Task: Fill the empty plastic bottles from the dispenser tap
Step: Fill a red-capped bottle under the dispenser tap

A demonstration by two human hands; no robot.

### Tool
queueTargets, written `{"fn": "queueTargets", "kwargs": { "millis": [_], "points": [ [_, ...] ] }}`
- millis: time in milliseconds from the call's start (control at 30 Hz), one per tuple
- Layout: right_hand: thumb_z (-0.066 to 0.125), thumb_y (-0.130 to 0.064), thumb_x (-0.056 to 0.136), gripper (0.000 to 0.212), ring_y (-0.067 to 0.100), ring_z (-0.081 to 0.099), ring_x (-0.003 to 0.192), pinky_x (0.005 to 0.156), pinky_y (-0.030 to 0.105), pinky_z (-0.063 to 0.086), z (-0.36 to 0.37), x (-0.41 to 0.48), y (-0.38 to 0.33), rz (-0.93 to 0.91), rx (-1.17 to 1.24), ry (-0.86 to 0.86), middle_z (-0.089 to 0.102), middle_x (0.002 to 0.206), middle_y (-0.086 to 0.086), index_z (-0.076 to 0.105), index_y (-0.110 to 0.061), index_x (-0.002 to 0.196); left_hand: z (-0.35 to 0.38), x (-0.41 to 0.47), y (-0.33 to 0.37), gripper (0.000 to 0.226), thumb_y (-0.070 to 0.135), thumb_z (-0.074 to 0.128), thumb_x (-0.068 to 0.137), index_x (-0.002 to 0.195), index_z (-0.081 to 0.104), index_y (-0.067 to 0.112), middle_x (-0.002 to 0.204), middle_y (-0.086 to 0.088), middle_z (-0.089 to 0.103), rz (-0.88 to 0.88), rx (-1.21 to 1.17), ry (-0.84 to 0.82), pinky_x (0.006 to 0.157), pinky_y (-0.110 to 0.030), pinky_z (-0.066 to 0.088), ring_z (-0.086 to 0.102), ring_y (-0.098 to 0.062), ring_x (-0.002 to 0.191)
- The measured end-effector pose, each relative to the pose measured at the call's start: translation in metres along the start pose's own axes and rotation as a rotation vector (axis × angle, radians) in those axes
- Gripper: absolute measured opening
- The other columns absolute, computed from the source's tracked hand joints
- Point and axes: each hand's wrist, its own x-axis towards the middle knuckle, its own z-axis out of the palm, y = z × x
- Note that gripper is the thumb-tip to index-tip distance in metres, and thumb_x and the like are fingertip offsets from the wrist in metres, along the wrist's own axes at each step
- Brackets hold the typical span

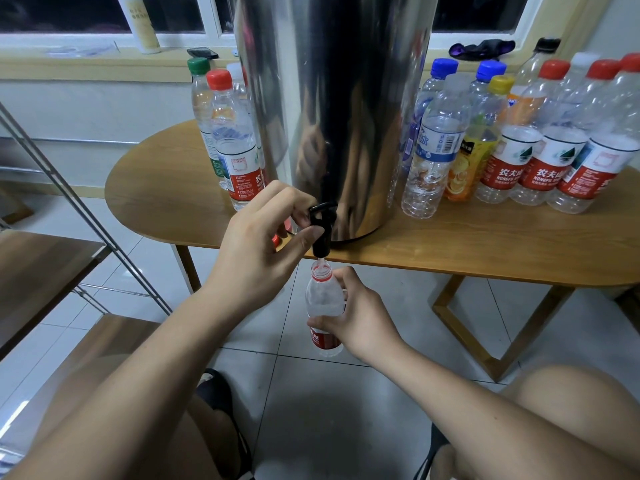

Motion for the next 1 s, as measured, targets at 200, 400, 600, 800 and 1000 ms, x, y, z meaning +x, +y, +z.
{"fn": "queueTargets", "kwargs": {
  "millis": [200, 400, 600, 800, 1000],
  "points": [
    [0.099, -0.034, 0.074, 0.071, 0.014, 0.066, 0.107, 0.095, 0.038, 0.058, 0.0012, 0.0011, 0.0012, -0.002, -0.010, 0.003, 0.070, 0.119, -0.013, 0.049, -0.035, 0.123, 0.0004, 0.0003, -0.0005, 0.012, 0.007, 0.078, 0.099, 0.105, 0.068, 0.009, 0.101, -0.002, 0.063, 0.001, -0.005, -0.003, 0.077, -0.041, 0.051, 0.061, -0.021, 0.093],
    [0.098, -0.034, 0.075, 0.070, 0.014, 0.064, 0.108, 0.095, 0.037, 0.058, -0.0001, 0.0005, 0.0005, -0.004, -0.009, -0.005, 0.069, 0.119, -0.013, 0.048, -0.036, 0.124, 0.0001, 0.0003, -0.0008, 0.012, 0.008, 0.078, 0.100, 0.106, 0.068, 0.009, 0.101, -0.002, 0.062, 0.008, -0.006, -0.004, 0.076, -0.042, 0.051, 0.061, -0.020, 0.093],
    [0.098, -0.034, 0.075, 0.071, 0.016, 0.065, 0.108, 0.095, 0.038, 0.058, -0.0002, 0.0004, -0.0007, -0.005, -0.015, -0.009, 0.070, 0.120, -0.012, 0.048, -0.037, 0.126, 0.0005, 0.0003, -0.0013, 0.011, 0.009, 0.077, 0.100, 0.106, 0.068, 0.010, 0.102, 0.000, 0.062, 0.009, -0.007, -0.002, 0.076, -0.042, 0.051, 0.061, -0.020, 0.093],
    [0.098, -0.035, 0.075, 0.072, 0.014, 0.065, 0.110, 0.096, 0.036, 0.058, 0.0015, 0.0004, 0.0001, -0.013, -0.008, -0.003, 0.069, 0.121, -0.014, 0.047, -0.040, 0.125, -0.0002, 0.0001, -0.0014, 0.011, 0.009, 0.077, 0.100, 0.106, 0.068, 0.009, 0.102, -0.001, 0.063, 0.006, -0.008, -0.001, 0.077, -0.042, 0.051, 0.061, -0.020, 0.094],
    [0.099, -0.032, 0.073, 0.071, 0.013, 0.066, 0.107, 0.095, 0.036, 0.057, 0.0022, 0.0008, 0.0016, -0.013, -0.002, 0.013, 0.070, 0.116, -0.015, 0.049, -0.039, 0.124, 0.0004, 0.0004, -0.0023, 0.012, 0.007, 0.078, 0.099, 0.106, 0.068, 0.010, 0.101, -0.001, 0.062, 0.007, -0.012, -0.001, 0.077, -0.042, 0.051, 0.061, -0.020, 0.094]
  ]
}}
